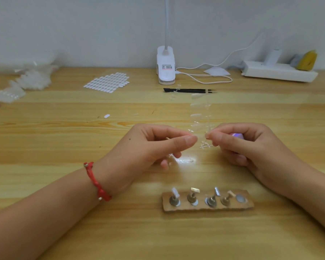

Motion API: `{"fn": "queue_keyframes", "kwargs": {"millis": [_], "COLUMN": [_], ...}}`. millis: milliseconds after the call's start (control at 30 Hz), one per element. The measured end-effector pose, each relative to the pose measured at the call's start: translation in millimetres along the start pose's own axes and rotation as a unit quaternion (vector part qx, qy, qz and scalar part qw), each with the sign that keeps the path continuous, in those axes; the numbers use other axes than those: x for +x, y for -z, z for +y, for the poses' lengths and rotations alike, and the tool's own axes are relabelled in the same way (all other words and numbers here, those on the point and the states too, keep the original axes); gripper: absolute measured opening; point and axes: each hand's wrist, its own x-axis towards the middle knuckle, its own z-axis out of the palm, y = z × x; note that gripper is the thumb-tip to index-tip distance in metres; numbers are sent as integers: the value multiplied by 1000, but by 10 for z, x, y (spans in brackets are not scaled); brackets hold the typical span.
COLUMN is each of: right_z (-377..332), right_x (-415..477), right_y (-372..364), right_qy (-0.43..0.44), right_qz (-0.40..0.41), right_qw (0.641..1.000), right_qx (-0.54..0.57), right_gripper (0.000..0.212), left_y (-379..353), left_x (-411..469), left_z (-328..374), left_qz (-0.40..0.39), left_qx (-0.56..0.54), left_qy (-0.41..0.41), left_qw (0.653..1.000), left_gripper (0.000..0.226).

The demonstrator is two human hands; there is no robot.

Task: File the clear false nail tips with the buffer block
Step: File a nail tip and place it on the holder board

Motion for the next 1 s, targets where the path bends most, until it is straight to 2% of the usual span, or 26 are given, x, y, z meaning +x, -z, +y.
{"fn": "queue_keyframes", "kwargs": {"millis": [200, 367, 533, 733, 1000], "right_z": [6, 2, -35, -79, -83], "right_x": [-10, 3, -1, -11, -1], "right_y": [23, 63, 90, 96, 96], "right_qy": [-7, -46, -61, -65, -59], "right_qz": [-2, -17, -46, -70, -92], "right_qw": [1000, 997, 995, 994, 992], "right_qx": [-25, -51, -58, -52, -59], "right_gripper": [52, 62, 39, 26, 26], "left_y": [6, -10, -22, -30, -40], "left_x": [-9, -23, -20, -16, -11], "left_z": [-3, 19, 26, 14, 15], "left_qz": [-17, -11, -5, -6, -1], "left_qx": [1, 23, 63, 71, 75], "left_qy": [-12, -19, -13, -16, -17], "left_qw": [1000, 999, 998, 997, 997], "left_gripper": [29, 22, 26, 28, 23]}}
